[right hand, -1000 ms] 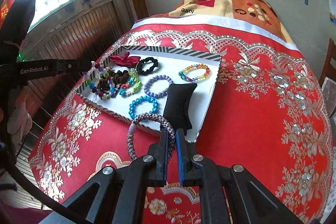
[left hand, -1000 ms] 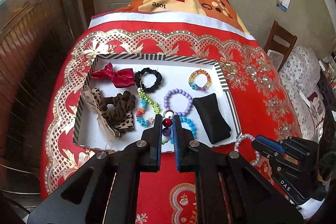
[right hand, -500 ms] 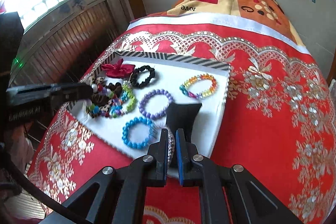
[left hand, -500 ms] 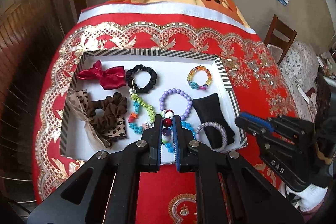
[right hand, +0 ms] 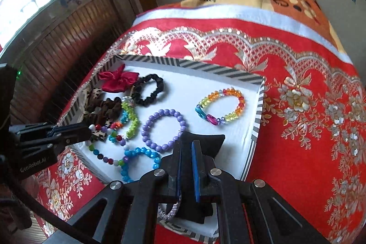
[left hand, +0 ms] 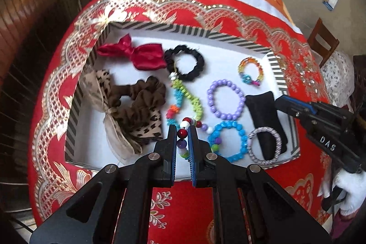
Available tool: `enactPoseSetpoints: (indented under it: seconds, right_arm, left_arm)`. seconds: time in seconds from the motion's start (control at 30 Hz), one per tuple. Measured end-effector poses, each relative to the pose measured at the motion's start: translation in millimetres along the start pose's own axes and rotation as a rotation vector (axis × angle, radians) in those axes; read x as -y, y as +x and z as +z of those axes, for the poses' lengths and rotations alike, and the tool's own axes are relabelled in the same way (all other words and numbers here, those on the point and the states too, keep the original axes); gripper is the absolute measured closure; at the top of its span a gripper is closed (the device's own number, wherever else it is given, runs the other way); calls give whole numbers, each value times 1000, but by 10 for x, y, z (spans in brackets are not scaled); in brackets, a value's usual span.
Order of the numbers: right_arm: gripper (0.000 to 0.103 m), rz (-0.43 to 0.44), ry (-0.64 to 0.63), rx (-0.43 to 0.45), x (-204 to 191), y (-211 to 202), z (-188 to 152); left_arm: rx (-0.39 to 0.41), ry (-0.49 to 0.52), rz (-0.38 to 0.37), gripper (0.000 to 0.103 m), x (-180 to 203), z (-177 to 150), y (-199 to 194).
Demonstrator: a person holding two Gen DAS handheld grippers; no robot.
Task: Organize jewelry
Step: 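Carry multicolor bracelet with left tool into tray while right tool carries braided bracelet, then open left tool releasing multicolor bracelet while right tool releases braided bracelet in tray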
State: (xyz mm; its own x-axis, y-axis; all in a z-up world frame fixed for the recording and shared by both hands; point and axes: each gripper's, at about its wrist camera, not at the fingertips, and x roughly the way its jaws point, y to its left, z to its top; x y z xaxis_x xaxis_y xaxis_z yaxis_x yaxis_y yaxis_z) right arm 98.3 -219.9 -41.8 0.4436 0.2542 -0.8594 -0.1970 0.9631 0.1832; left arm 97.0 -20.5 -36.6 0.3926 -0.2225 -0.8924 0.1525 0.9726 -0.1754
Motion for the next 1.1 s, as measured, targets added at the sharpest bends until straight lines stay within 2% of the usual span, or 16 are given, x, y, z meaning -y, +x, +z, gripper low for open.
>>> enactPoseSetpoints:
  seconds: [0.23,0.4,0.57,0.83,0.87,0.97,1.1]
  right_arm:
    - [95,62,-31,-23,-69,-53,-68]
    - [94,66,-90,-103,-151,27,-242]
    - [94,3,-89,-128,-105,171,-306]
    - [94,10,-50,-109,-61,225,-274]
    - [94,11,-50,-106,-66,221,-273]
    - [91,9,-46,-96,-83,170,-289]
    - [83,16,-29,-80,-100,111,-315]
  left_arm:
    - [-16,-22,21,95,-121,-13,95]
    - [-25,-27,20,95,-131,-15,149]
    - [-28,-26,22,95,-104,-15,184]
    - [-4,-21,36,93,-72,-14,179]
    - [5,-22,33,91,-70,-16,169]
    - [13,-37,24,70,-84,-15,162]
    - [15,-41,21,62,-79,-24,147]
